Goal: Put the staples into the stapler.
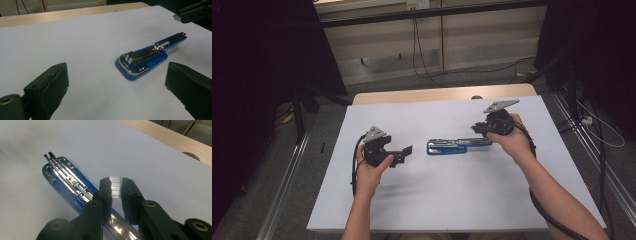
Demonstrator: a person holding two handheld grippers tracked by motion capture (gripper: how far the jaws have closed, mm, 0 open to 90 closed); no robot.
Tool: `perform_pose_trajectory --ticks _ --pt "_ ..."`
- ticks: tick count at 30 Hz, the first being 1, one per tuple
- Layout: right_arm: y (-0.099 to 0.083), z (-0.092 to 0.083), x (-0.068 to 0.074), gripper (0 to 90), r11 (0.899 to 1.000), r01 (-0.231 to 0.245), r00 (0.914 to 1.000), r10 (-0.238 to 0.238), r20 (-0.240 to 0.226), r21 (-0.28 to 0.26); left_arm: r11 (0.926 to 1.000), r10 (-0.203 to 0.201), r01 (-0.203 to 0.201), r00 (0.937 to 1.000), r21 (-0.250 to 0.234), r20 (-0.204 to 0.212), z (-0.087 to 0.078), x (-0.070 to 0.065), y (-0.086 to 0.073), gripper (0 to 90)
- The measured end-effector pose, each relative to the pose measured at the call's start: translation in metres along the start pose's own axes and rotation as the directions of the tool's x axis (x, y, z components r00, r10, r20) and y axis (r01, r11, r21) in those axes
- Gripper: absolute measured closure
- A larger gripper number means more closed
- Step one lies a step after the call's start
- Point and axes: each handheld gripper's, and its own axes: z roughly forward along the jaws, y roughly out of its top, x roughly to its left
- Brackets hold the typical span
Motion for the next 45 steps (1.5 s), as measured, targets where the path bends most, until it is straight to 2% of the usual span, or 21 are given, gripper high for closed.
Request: perform_pose_trajectory --ticks 3,9,16,24,34,39,45 --pt "0.002 0.002 0.002 79.5 1.000 0.013 0.9999 -0.013 -0.009 0.000 0.9999 0.012 -0.012 0.9999 -0.001 -0.001 -0.004 0.001 -0.002 4.7" --pt "0.009 0.006 0.007 79.5 1.000 0.030 0.9992 -0.030 -0.025 -0.006 0.9999 0.006 -0.006 1.0000 -0.014 -0.005 -0.011 0.004 -0.006 4.5" --pt "0.014 0.005 0.015 79.5 0.998 0.055 0.9978 -0.056 -0.036 -0.016 0.9998 0.005 -0.005 1.0000 -0.017 -0.005 -0.013 0.006 -0.006 4.5" --pt "0.016 0.002 0.019 79.5 0.998 0.061 0.9972 -0.062 -0.043 -0.016 0.9994 0.000 0.000 1.0000 -0.034 -0.002 -0.014 0.004 -0.005 4.5" --pt "0.019 0.013 0.021 79.5 0.996 0.084 0.9943 -0.085 -0.065 -0.015 0.9991 0.000 -0.001 0.9999 -0.043 -0.011 -0.021 0.008 -0.004 4.6" --pt "0.021 0.016 0.020 79.5 0.995 0.100 0.9916 -0.101 -0.081 -0.017 0.9986 -0.026 0.025 0.9995 -0.047 -0.019 -0.029 0.013 -0.006 4.5" --pt "0.025 0.020 0.019 79.5 0.993 0.112 0.9891 -0.114 -0.093 -0.024 0.9997 -0.008 0.007 0.9994 -0.024 -0.035 -0.035 0.016 -0.013 4.5"
